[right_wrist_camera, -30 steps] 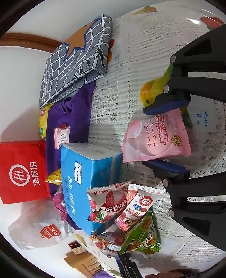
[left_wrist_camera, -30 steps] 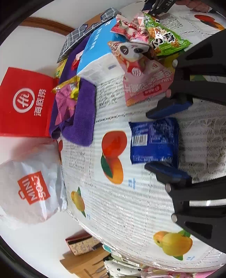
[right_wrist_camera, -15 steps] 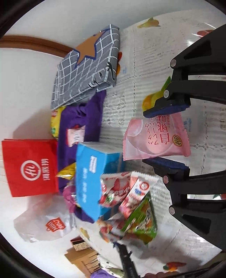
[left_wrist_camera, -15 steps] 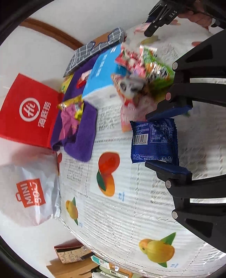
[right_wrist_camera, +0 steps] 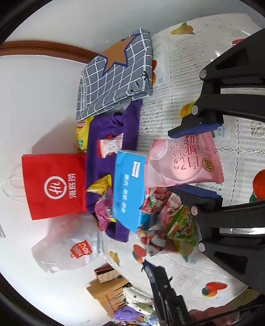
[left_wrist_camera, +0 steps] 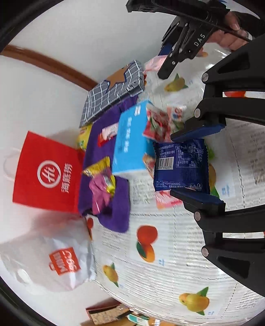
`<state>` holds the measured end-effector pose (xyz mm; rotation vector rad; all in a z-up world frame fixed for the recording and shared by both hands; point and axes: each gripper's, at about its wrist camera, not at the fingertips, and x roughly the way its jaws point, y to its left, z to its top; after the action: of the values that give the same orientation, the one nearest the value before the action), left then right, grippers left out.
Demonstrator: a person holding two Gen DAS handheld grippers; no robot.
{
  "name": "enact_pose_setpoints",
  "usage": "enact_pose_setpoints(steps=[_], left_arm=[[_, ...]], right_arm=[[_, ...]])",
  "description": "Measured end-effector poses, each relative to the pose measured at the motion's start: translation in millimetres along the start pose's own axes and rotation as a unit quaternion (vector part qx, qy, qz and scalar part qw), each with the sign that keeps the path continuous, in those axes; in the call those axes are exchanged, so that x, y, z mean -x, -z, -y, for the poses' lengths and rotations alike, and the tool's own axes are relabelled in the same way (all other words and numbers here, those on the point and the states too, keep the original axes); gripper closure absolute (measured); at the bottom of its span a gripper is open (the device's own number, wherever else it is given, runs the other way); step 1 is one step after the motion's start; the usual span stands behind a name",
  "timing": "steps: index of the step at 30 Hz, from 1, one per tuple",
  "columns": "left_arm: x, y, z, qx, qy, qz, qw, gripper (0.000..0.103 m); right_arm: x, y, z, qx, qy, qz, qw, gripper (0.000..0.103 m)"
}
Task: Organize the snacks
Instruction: 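Carry the pink peach candy and blue packet over the purple towel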
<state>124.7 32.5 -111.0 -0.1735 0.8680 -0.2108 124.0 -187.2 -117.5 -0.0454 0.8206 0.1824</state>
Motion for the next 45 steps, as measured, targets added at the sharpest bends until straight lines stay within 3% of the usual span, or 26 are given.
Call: enact_pose_setpoints(steps=[9,22,34,39,45], left_arm=[[5.2,-40.8,22.0,-0.02,-0.007,0.02,0.9996,0.059],[-6.4,-99.4,21.0,-0.022,-0.014,0.037,0.999,0.059],[-35.7,-145.6,-19.9,-0.002,-0.029,0.041,0.9987,0.059],[-44.4,-163.9,-43.4,0.005,-0.067,0.049,0.9965,0.059],[-65.5,-186.0,-58.5,0.03,-0.06,0.048,0.9966,0.059]], right_arm=[[6.9,-34.4,0.6,0.016,-0.009,0.033,0.999,0.058],[-25.2,-101.5,9.6,0.011,0.011,0.047,0.999,0.058],[-64.6,-156.8,2.7,0.014,0.011,0.054,0.998,0.058],[-74.6,-180.5,2.7,0.026,0.026,0.068,0.997,0.058],[-91.7,-198.1,13.8,0.014,0.031,0.07,0.997,0.058]])
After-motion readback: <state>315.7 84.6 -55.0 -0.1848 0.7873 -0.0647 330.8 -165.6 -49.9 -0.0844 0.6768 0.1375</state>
